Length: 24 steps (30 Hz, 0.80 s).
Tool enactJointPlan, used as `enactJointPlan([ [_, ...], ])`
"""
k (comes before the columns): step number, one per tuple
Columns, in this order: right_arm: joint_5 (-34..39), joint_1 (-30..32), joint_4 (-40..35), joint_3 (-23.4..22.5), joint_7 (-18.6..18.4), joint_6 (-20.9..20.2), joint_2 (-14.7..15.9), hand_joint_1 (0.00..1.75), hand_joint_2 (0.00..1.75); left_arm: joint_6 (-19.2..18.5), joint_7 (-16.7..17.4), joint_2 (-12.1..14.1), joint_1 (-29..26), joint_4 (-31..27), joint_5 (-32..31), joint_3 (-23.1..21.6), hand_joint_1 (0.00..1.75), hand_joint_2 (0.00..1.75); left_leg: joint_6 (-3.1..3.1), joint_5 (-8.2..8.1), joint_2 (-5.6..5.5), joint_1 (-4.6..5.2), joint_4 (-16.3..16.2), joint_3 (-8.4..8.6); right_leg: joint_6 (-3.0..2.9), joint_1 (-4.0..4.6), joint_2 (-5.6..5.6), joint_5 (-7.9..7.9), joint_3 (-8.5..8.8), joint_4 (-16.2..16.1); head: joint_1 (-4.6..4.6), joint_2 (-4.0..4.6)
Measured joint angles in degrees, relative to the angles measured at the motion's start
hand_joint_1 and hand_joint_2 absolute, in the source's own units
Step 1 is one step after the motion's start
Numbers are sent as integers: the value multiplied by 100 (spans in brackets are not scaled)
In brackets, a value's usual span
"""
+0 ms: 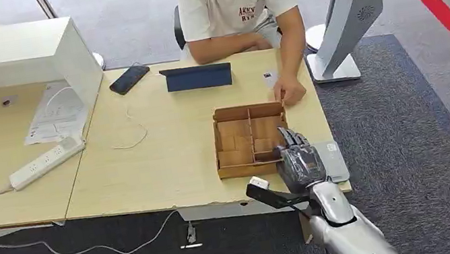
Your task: Pass the card to the sensor for recognition and then transmit it.
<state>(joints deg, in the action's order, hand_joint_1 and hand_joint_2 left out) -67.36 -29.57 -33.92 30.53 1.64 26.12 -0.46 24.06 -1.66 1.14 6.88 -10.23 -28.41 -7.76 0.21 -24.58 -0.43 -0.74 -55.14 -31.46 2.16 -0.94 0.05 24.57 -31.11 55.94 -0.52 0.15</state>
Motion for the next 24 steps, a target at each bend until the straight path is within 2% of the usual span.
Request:
enactJointPlan([
  [19,-46,-53,-55,9,-107,13,-42,175,175,4,-44,4,3,0,20,-9,0,175,0,0,0,0,0,0,0,0,0,0,1,0,0,0],
  [24,63,-78,-103,15,-50,133,-39,175,175,4,-70,4,3,0,24,-61,0,175,0,0,0,0,0,1,0,0,0,-1,1,0,0,-2],
])
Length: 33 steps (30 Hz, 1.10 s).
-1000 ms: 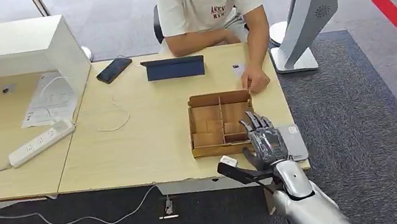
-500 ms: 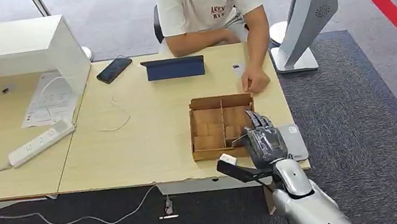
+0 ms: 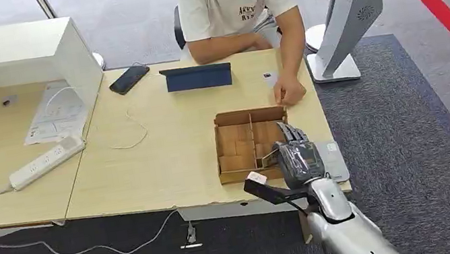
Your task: Pass the card to the sensor for recognition and then transmit it.
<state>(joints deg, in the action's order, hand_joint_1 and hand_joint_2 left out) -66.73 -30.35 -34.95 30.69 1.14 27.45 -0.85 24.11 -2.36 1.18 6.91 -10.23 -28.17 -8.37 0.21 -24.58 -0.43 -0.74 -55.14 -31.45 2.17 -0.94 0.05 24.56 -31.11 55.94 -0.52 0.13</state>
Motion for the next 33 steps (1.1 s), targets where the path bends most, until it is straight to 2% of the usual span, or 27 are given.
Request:
enactJointPlan([
  [7,264,-154,-336,-44,24,123,74,175,175,4,-26,13,-2,0,7,-35,0,175,0,2,1,0,0,1,0,0,0,-2,0,0,0,0],
  [13,346,-317,-708,-162,-59,-129,238,175,175,-17,-120,46,-9,0,-96,-65,0,175,0,3,0,0,-1,2,0,0,0,-4,1,0,0,2],
  [18,334,-338,-907,-258,-94,-159,326,175,175,-66,-223,133,-15,0,-127,-90,0,175,0,3,0,0,0,1,0,0,0,-3,1,1,0,0],
  [24,197,-423,-1132,-286,-144,-352,367,175,175,-90,-350,162,-18,0,-219,-186,0,175,1,4,0,0,0,0,0,0,0,-4,2,3,0,2],
  [28,35,-702,-1202,-284,-144,-544,354,175,175,-116,-396,190,-16,0,-234,-219,0,175,-1,7,1,0,-1,1,1,0,0,-6,0,2,0,2],
  [33,-9,-974,-1220,-284,-78,-542,310,175,175,-125,-398,212,-23,0,-251,-234,0,175,0,9,-2,1,0,-5,-2,0,0,-12,-1,5,-2,2],
])
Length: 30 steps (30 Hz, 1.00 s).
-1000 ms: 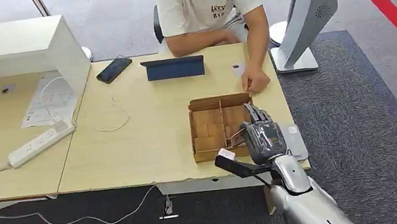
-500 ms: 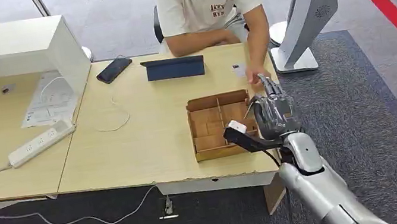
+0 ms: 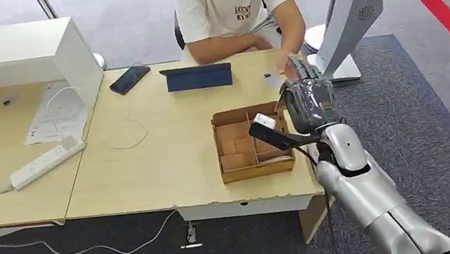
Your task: Pass the card to the sensor for recognition and then transmit it.
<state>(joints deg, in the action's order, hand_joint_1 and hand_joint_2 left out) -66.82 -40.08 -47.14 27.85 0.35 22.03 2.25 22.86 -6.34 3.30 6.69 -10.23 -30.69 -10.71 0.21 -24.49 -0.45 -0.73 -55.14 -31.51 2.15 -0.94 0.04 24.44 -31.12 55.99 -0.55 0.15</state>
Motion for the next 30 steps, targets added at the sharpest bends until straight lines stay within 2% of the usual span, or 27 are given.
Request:
enactJointPlan([
  [2,0,-337,139,-4,105,-4,-94,175,175,0,0,13,4,0,-30,-35,0,175,4,4,3,1,0,-6,-3,-1,-3,-8,-15,3,-2,0],
  [6,18,-1061,507,-18,92,-66,-284,175,175,0,-15,26,9,0,-63,-85,0,175,5,11,2,-1,0,-6,-2,0,-2,-8,-15,2,2,0],
  [11,-39,-1748,1027,-96,-90,-111,-472,175,175,-6,-85,50,7,0,-124,-140,0,175,5,11,3,-2,0,-5,-2,1,-2,-8,-14,2,2,0],
  [16,-148,-2076,1355,-153,-378,-166,-503,175,175,-9,-173,77,4,0,-279,-240,0,175,5,11,3,0,-1,-5,-1,-1,-2,-9,-15,1,0,0],
  [20,-280,-2220,1563,-260,-682,-289,-378,175,175,-157,-413,131,-2,0,-426,-356,0,175,5,11,2,-1,-3,-5,-1,0,-2,-9,-15,-1,4,0],
  [28,-415,-2146,1663,-441,-807,-319,77,175,175,-282,-544,212,20,0,-634,-553,0,175,4,11,2,0,-5,-4,-1,-1,-2,-9,-14,-1,2,0],
  [29,-428,-2124,1663,-455,-822,-319,109,0,175,-293,-544,214,35,0,-651,-566,0,175,4,11,2,0,-5,-3,-1,-1,-2,-10,-14,-1,0,-2],
  [30,-435,-2103,1665,-485,-837,-319,151,0,175,-302,-544,216,50,0,-671,-583,0,175,4,11,2,0,-5,-3,-1,-1,-2,-10,-14,-1,2,0],
])
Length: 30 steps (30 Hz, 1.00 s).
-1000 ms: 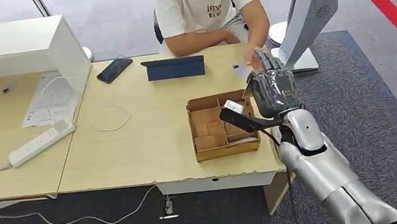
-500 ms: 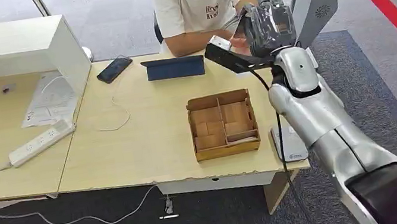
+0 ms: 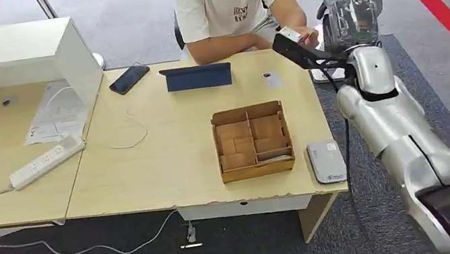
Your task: Pass the card to the sensor for recognition and then transmit it.
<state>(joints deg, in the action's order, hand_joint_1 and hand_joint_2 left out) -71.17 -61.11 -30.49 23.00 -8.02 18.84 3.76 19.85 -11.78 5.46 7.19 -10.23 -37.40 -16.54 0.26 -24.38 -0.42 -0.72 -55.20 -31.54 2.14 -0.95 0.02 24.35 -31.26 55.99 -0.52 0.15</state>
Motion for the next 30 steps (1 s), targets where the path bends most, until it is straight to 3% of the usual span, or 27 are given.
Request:
enactJointPlan([
  [12,-138,222,-11,-219,-77,147,230,0,175,-109,0,17,109,0,-109,-195,0,175,0,0,0,-1,0,0,0,1,0,0,0,1,0,0],
  [16,-133,331,-77,-317,13,219,287,0,175,-175,4,17,157,-2,-147,-236,0,175,0,0,0,0,0,0,0,1,0,0,0,1,-2,0],
  [19,44,457,-267,-451,318,415,304,0,175,-179,9,15,188,-4,-166,-260,0,175,0,0,0,-1,0,0,0,1,0,0,1,1,-2,0],
  [21,230,598,-536,-584,604,608,302,0,175,-179,0,15,190,-4,-166,-260,0,175,0,0,0,0,0,0,0,1,0,0,1,1,-2,0],
  [26,573,1201,-1711,-944,924,739,326,0,175,-88,-68,17,144,-2,-13,-258,0,175,0,-1,0,-2,0,2,0,1,0,1,2,0,0,-2],
  [30,156,1948,-2875,-1251,1094,1247,534,0,175,17,-127,26,7,-2,183,-232,0,175,-5,-5,-4,-1,0,3,3,1,4,4,5,-6,4,0],
])
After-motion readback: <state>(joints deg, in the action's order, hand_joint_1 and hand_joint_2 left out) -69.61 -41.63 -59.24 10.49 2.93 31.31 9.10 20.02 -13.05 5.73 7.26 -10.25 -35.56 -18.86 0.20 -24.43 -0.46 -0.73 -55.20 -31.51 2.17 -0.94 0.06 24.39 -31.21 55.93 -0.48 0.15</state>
